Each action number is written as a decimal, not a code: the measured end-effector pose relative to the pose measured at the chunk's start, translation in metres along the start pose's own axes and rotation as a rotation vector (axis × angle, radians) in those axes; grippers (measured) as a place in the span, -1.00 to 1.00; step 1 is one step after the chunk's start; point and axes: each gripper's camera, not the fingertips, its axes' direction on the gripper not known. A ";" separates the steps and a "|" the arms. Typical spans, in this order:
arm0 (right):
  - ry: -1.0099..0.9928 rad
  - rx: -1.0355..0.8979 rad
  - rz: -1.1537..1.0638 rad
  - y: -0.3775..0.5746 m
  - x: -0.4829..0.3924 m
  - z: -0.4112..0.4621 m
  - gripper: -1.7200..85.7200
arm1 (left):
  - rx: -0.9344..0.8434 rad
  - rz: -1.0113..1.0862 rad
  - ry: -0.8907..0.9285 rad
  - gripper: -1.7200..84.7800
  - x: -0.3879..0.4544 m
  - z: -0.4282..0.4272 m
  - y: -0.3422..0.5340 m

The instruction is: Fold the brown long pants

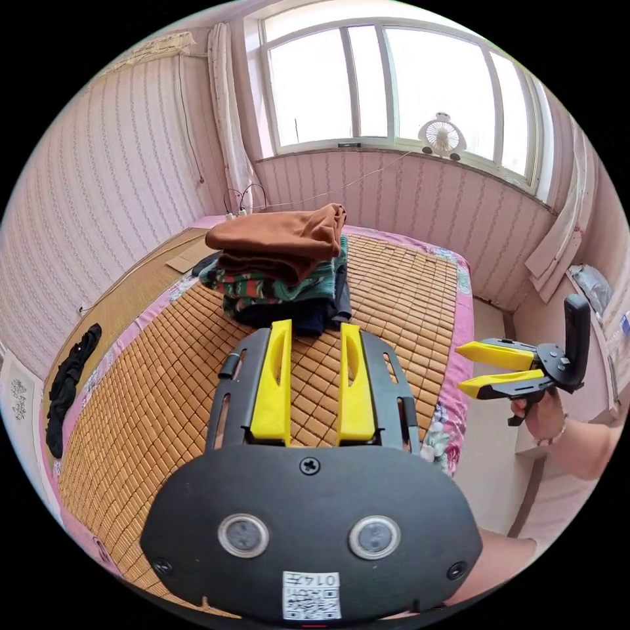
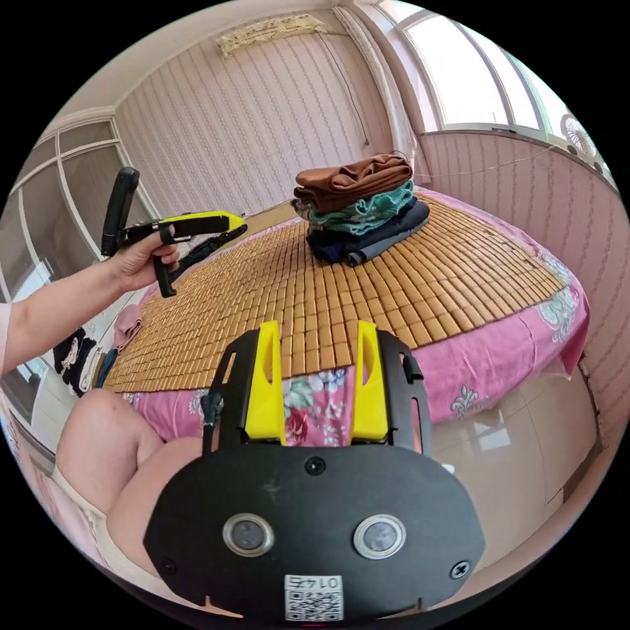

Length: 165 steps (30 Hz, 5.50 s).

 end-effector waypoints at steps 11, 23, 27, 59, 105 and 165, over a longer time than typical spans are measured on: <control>0.118 0.112 -0.038 -0.177 0.049 0.083 -0.63 | -0.067 -0.133 -0.020 -0.73 -0.026 0.109 -0.097; -0.193 0.093 -0.098 -0.253 0.003 0.019 -0.93 | -0.008 -0.045 0.032 -0.98 -0.050 -0.016 -0.093; -0.310 0.064 -0.241 -0.273 -0.081 -0.019 -0.94 | 0.005 -0.093 0.036 -0.98 -0.075 -0.122 -0.041; -0.157 -0.651 -0.327 -0.186 -0.389 0.121 -0.82 | -0.110 -1.288 -0.175 -0.98 -0.157 -0.316 0.628; -0.122 -0.592 -0.035 -0.287 -0.391 0.016 -0.79 | -0.159 -0.664 0.169 -0.97 -0.164 -0.230 0.602; -0.029 -1.015 -1.165 -0.328 -0.895 0.201 -0.59 | -0.179 -0.860 0.238 -0.91 -0.111 -0.258 0.684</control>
